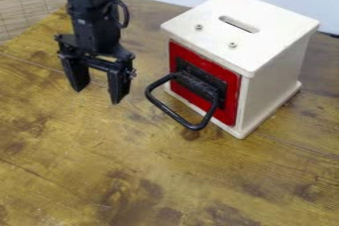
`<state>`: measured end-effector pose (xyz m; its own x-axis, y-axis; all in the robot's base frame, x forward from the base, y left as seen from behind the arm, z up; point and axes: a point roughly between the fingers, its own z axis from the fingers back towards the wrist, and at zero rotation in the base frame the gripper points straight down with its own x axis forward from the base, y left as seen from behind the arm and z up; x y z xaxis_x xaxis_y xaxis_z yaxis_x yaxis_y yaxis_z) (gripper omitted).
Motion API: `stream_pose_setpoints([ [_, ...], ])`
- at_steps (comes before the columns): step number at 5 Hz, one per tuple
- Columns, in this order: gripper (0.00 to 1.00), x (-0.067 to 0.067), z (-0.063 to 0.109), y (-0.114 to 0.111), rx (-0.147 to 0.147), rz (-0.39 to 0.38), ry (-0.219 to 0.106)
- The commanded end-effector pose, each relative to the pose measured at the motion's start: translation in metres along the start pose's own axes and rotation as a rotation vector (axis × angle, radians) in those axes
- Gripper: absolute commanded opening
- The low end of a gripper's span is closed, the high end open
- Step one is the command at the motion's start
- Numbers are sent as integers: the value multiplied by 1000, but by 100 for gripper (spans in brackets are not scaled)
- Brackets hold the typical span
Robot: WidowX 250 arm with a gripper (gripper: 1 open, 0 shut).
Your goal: Close the drawer
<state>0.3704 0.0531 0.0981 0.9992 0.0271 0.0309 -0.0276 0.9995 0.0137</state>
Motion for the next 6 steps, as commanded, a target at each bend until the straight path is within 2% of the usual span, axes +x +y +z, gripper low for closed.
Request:
stream_pose_setpoints([
  [1, 100, 6, 31, 10, 3, 20, -75],
  [6, 100, -7, 79, 15, -24, -36, -85],
])
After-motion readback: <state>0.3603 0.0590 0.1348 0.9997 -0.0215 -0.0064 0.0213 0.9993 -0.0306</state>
